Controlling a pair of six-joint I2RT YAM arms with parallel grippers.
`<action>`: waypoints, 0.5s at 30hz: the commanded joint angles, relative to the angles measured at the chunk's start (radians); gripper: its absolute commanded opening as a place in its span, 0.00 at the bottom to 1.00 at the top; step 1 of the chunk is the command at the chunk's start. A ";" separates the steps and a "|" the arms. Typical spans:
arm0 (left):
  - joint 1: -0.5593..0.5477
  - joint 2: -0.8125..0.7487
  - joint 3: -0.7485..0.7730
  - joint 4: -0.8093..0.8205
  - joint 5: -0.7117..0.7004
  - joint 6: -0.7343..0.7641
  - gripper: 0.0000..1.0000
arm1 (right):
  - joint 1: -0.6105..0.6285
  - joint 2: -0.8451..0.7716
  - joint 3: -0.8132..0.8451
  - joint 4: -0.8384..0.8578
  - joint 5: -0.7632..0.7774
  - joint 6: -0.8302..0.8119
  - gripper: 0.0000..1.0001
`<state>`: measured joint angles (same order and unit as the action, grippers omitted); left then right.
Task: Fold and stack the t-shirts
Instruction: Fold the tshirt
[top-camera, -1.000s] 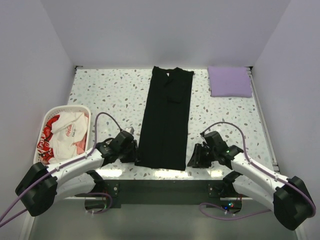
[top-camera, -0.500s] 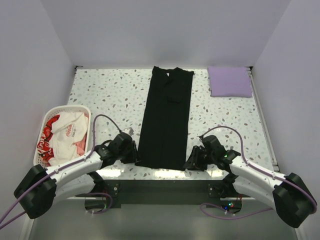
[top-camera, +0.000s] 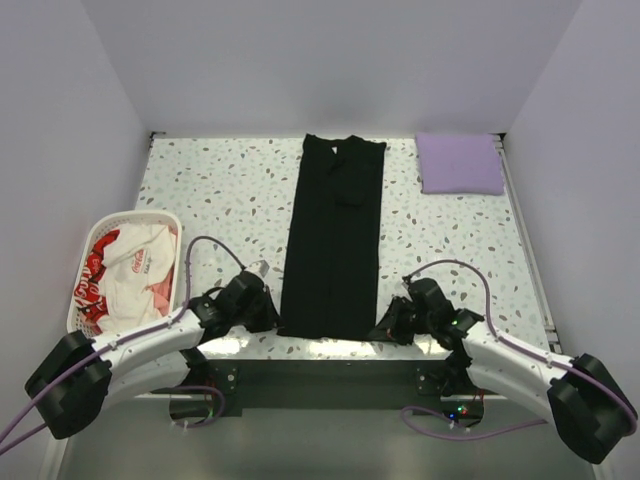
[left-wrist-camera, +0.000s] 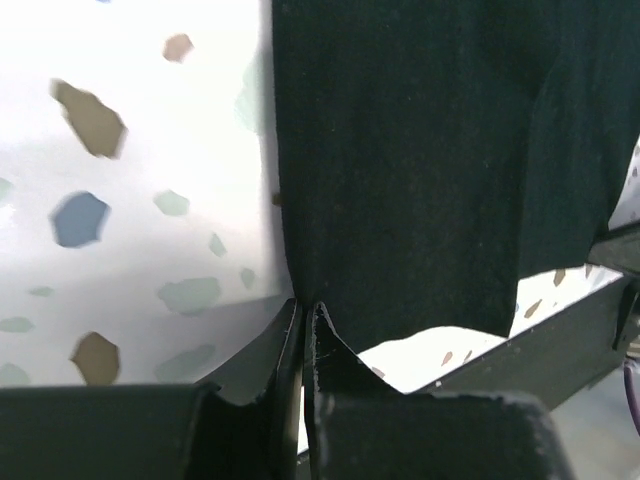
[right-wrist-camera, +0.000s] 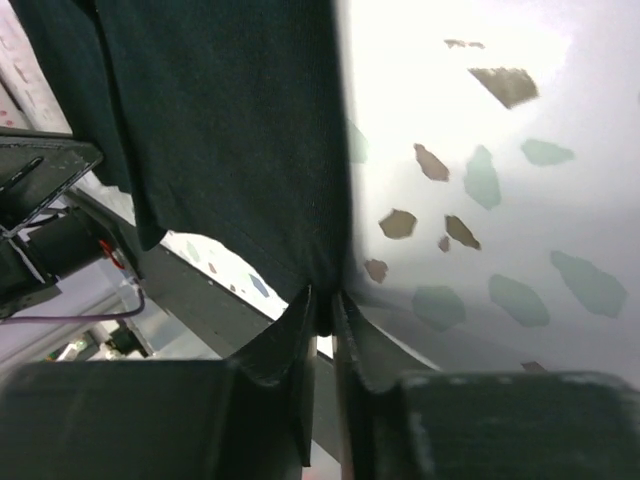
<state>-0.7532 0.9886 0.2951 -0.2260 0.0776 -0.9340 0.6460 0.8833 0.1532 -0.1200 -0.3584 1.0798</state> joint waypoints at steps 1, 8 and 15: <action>-0.054 -0.002 -0.039 -0.044 0.002 -0.037 0.03 | 0.006 -0.073 -0.021 -0.110 0.042 -0.015 0.10; -0.187 -0.025 -0.008 -0.058 -0.047 -0.100 0.00 | 0.003 -0.303 0.071 -0.449 0.064 -0.116 0.03; -0.186 -0.022 0.122 -0.075 -0.133 -0.033 0.00 | 0.004 -0.223 0.196 -0.454 0.055 -0.195 0.03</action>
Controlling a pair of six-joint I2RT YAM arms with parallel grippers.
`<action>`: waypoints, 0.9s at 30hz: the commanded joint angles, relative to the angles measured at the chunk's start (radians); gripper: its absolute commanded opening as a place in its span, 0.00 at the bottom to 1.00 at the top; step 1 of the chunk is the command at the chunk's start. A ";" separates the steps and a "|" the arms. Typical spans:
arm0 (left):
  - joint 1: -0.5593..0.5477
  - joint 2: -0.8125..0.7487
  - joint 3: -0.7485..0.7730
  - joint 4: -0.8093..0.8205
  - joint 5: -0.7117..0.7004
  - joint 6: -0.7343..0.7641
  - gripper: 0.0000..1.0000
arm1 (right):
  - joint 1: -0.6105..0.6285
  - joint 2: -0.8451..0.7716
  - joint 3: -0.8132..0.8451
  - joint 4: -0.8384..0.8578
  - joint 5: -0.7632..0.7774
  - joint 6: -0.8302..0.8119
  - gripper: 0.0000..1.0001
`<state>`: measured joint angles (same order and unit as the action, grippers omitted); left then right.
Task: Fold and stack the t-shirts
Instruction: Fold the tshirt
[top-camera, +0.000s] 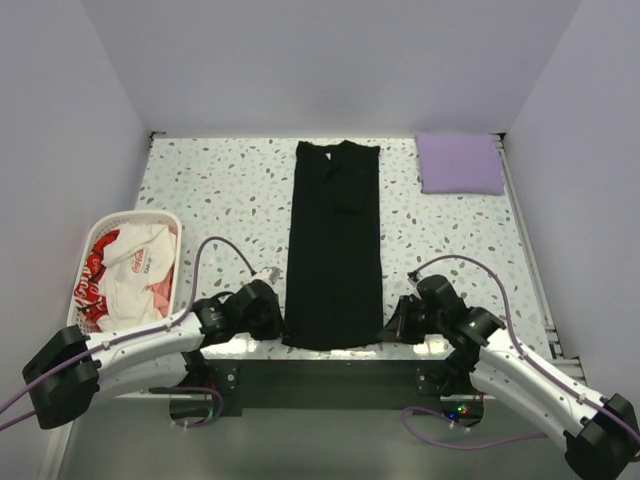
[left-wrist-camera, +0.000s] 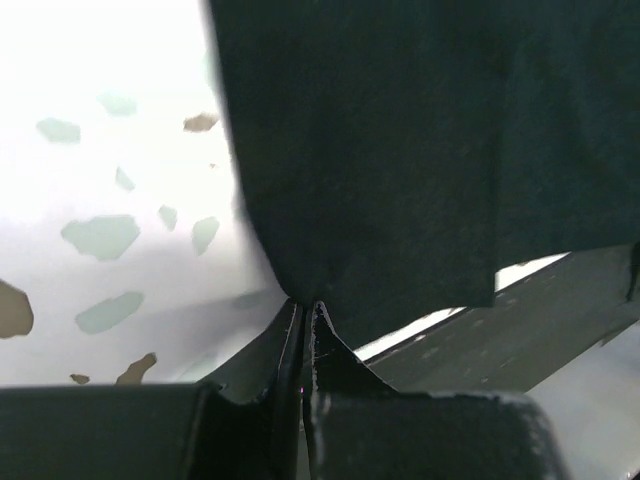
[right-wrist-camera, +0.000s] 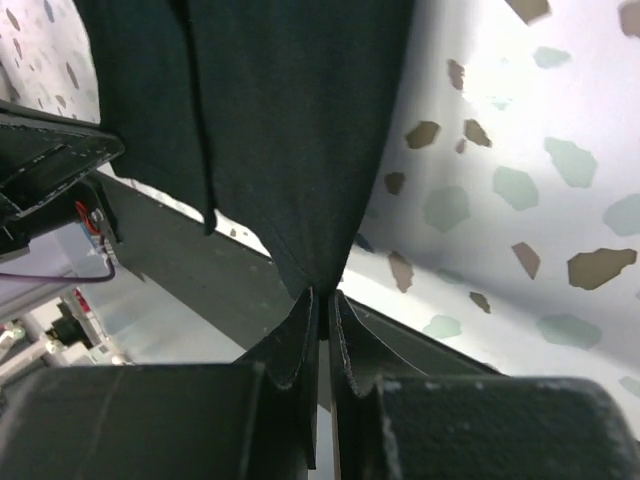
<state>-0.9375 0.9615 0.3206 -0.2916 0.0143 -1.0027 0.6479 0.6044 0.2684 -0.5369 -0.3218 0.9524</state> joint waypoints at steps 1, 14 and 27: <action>0.005 0.016 0.118 -0.008 -0.088 0.047 0.00 | 0.001 0.081 0.130 -0.023 0.047 -0.087 0.03; 0.288 0.400 0.446 0.241 0.004 0.115 0.00 | -0.185 0.705 0.558 0.336 0.141 -0.234 0.01; 0.459 0.812 0.804 0.293 0.018 0.136 0.00 | -0.321 1.150 0.900 0.434 0.122 -0.224 0.00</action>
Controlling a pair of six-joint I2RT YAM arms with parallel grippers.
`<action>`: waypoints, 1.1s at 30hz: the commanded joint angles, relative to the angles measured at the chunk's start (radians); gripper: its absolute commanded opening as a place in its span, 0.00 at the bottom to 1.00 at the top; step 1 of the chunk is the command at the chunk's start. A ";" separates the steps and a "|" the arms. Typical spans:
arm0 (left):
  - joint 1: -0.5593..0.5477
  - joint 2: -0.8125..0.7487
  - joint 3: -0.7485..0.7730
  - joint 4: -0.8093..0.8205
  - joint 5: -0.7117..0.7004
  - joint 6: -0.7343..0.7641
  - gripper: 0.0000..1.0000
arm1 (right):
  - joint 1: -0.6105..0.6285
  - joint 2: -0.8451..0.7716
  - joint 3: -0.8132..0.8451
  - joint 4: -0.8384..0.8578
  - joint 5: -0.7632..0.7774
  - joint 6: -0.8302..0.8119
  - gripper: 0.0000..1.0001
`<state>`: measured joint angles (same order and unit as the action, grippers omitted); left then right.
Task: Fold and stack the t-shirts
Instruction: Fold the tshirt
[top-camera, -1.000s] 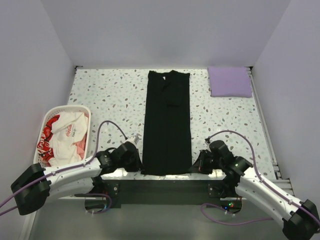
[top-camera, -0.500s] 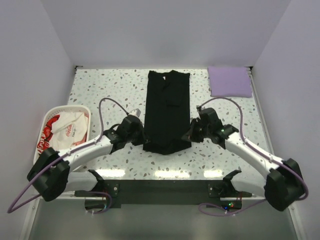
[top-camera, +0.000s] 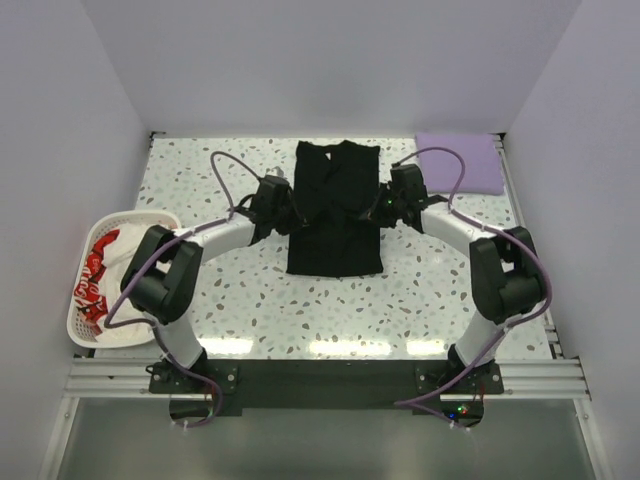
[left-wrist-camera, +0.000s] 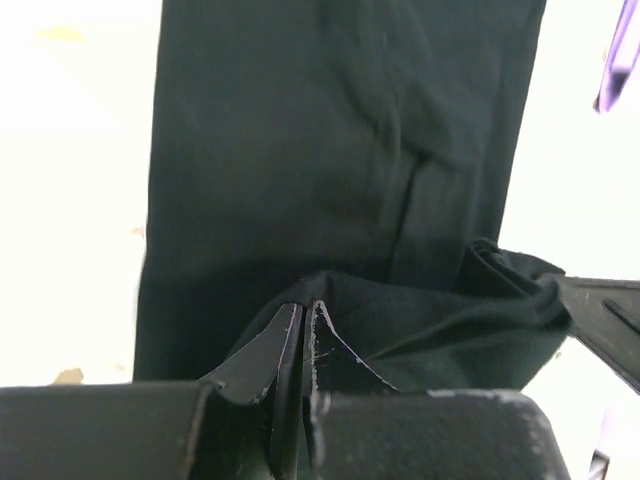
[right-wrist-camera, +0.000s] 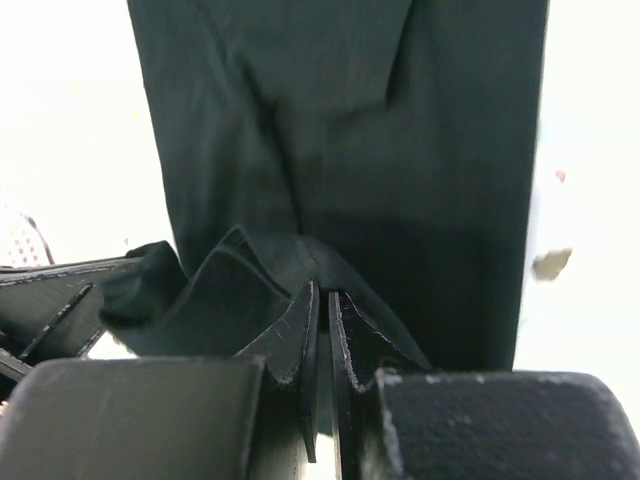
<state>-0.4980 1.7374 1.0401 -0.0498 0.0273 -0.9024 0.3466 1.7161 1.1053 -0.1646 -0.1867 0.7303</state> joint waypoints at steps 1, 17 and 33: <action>0.027 0.050 0.099 0.051 0.002 0.039 0.00 | -0.029 0.049 0.073 0.068 -0.016 0.000 0.00; 0.098 0.198 0.253 -0.033 0.034 0.082 0.00 | -0.133 0.175 0.157 0.100 -0.091 0.021 0.00; 0.154 0.237 0.273 0.002 0.095 0.105 0.00 | -0.181 0.240 0.194 0.125 -0.134 0.041 0.00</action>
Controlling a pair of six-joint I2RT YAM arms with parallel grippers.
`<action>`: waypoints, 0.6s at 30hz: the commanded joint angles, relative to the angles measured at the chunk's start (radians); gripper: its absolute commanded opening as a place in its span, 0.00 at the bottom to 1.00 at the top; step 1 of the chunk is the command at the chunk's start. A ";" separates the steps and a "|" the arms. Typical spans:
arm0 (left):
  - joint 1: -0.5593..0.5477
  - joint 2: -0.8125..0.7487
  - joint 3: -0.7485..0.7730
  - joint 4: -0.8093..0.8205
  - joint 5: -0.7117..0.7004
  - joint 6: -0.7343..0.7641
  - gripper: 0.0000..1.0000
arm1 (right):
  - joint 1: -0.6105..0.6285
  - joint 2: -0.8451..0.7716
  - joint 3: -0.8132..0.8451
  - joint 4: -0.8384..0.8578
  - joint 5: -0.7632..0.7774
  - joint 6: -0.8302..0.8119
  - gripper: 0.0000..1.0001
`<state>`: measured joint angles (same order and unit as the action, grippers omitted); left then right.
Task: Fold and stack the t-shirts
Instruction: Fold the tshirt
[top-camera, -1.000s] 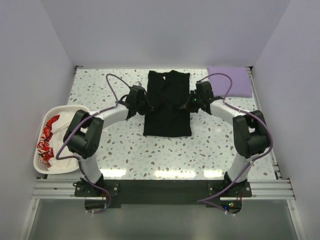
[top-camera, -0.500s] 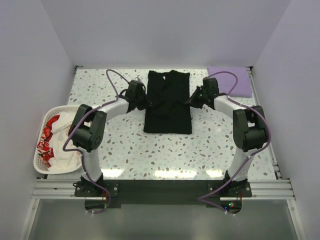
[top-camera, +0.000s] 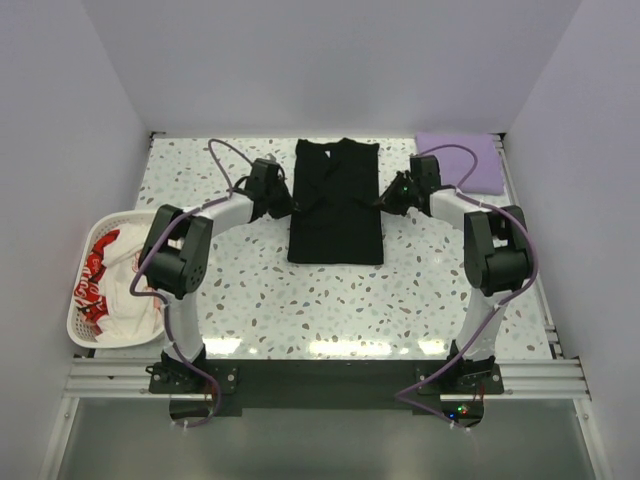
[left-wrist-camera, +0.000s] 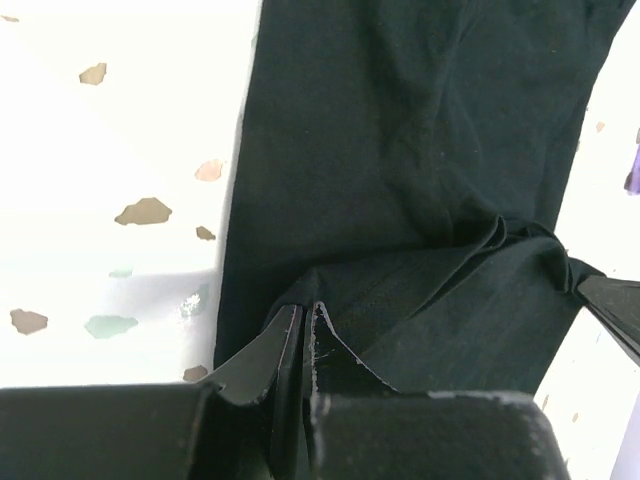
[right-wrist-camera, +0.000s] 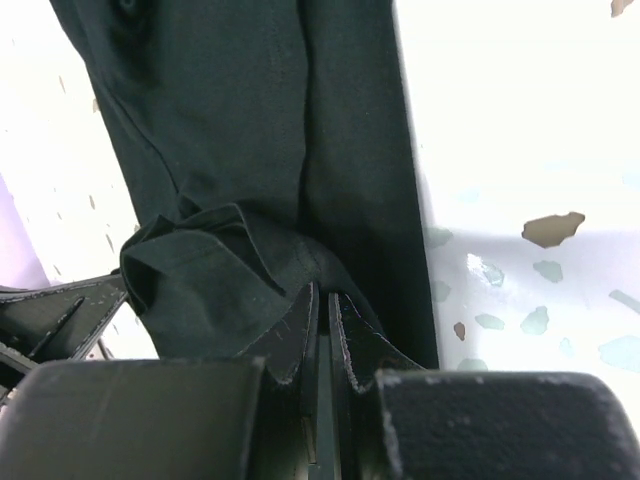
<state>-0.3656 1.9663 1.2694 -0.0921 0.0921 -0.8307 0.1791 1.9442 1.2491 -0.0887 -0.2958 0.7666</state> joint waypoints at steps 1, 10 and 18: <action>0.025 0.009 0.045 0.052 0.044 0.036 0.00 | -0.015 0.013 0.050 0.052 -0.025 0.003 0.00; 0.054 0.016 0.068 0.066 0.078 0.062 0.41 | -0.030 0.029 0.082 0.040 -0.039 -0.012 0.12; 0.076 -0.066 0.050 0.075 0.060 0.100 0.54 | -0.046 -0.024 0.105 -0.023 -0.016 -0.075 0.45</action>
<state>-0.2943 1.9751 1.2987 -0.0673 0.1558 -0.7685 0.1390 1.9701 1.2980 -0.0933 -0.3237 0.7433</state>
